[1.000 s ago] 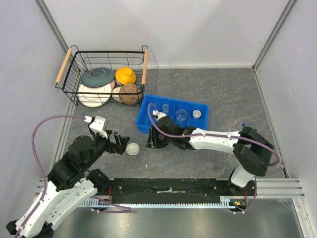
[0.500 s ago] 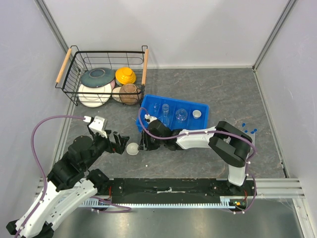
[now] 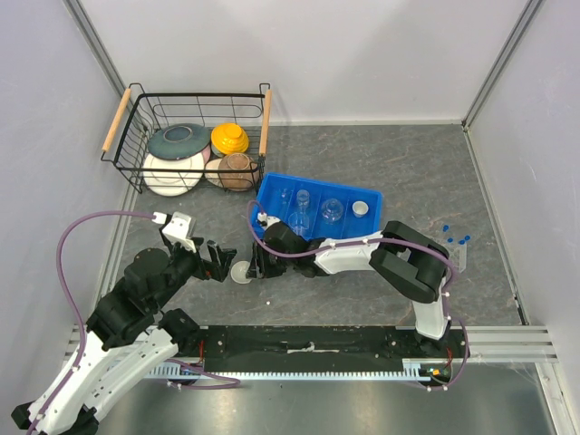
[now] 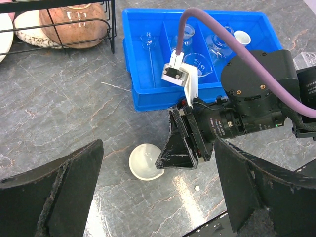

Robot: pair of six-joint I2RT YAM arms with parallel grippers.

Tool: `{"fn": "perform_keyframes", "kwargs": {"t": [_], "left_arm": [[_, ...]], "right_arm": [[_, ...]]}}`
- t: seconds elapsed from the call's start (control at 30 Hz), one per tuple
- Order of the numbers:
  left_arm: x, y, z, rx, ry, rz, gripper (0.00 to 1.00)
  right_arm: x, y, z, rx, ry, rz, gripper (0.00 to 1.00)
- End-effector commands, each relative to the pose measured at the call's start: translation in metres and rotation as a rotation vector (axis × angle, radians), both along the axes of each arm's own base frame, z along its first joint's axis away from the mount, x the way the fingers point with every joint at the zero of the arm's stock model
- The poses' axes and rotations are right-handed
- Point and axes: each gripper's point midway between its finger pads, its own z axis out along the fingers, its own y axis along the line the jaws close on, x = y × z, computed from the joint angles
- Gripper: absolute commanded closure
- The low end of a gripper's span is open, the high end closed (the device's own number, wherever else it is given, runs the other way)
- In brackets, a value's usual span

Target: Organize the chemistry lab equipment

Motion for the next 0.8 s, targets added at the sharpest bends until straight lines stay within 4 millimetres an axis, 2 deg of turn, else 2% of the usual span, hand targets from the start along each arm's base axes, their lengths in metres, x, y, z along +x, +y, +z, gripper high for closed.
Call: {"fn": "perform_keyframes", "kwargs": {"t": [0.0,0.07,0.1,0.13,0.2,0.23,0.33,0.43,0.47,0.53,0.6,0.63,0.67,0.77], "left_arm": [[0.002,0.001,0.007,-0.003,-0.036,0.003,0.0],[0.002,0.001,0.007,-0.002,-0.035,0.003,0.0],[0.002,0.001,0.007,-0.002,-0.035,0.004,0.0],[0.002,0.001,0.007,0.0,-0.034,0.006,0.0],[0.003,0.002,0.007,-0.001,-0.035,0.01,0.0],[0.003,0.002,0.007,-0.001,-0.034,0.009,0.0],[0.003,0.002,0.007,-0.002,-0.036,0.011,0.0],[0.002,0.002,0.008,-0.004,-0.038,0.011,0.0],[0.002,0.002,0.007,-0.003,-0.037,0.011,0.0],[0.002,0.002,0.007,-0.002,-0.034,0.011,0.0],[0.003,0.002,0.007,-0.001,-0.034,0.009,0.0],[0.002,0.002,0.007,-0.002,-0.035,0.008,0.0],[0.002,0.002,0.007,-0.002,-0.035,0.009,0.0],[0.002,0.002,0.007,-0.002,-0.035,0.006,0.0]], "right_arm": [[0.009,0.014,0.011,0.037,-0.036,-0.007,0.57],[0.01,0.013,0.009,0.033,-0.038,-0.01,0.63],[0.011,0.013,0.008,0.03,-0.042,-0.012,0.69],[0.009,0.013,0.006,0.026,-0.039,-0.011,0.84],[0.011,0.013,0.007,0.023,-0.047,-0.014,0.97],[0.013,0.011,0.006,0.011,-0.05,-0.019,1.0],[0.014,0.01,0.01,-0.007,-0.08,-0.018,1.0],[0.015,0.006,0.025,-0.016,-0.124,-0.017,1.0],[0.017,0.005,0.036,-0.01,-0.148,-0.024,1.0],[0.015,0.0,0.045,-0.024,-0.165,-0.015,1.0],[0.016,-0.004,0.067,-0.012,-0.195,-0.024,1.0],[0.013,-0.013,0.066,-0.046,-0.189,-0.019,1.0],[0.01,-0.015,0.082,-0.031,-0.204,-0.013,1.0],[0.007,-0.036,0.108,-0.056,-0.237,-0.014,1.0]]}}
